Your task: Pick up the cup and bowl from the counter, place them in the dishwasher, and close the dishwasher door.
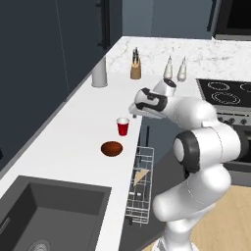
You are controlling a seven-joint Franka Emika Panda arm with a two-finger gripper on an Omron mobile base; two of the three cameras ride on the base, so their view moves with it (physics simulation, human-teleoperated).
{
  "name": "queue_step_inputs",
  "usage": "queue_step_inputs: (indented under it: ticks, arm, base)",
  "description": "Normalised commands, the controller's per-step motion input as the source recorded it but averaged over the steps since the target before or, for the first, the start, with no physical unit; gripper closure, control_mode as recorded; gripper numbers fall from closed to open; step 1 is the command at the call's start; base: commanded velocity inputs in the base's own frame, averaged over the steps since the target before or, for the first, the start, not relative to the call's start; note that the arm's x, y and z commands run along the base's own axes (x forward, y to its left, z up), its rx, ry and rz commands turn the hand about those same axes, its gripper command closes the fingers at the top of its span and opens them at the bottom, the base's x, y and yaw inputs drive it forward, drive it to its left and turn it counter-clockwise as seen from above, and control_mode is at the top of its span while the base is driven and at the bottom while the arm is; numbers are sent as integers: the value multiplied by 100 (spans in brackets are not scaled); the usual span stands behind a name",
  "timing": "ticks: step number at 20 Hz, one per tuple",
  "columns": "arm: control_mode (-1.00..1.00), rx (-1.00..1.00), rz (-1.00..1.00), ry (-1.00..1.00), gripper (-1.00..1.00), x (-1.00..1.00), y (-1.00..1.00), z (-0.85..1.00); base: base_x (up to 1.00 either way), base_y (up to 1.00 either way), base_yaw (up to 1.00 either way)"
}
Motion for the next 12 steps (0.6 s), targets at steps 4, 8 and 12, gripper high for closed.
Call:
queue_step_inputs:
  ticks: [4,8,12]
  arm:
    - [-100,0,0,0,-100,49,9,-19]
    - [-100,0,0,0,-100,38,2,-13]
    - [-100,0,0,0,-100,40,3,-16]
  base:
    - [0,0,0]
    - [0,0,0]
    - [0,0,0]
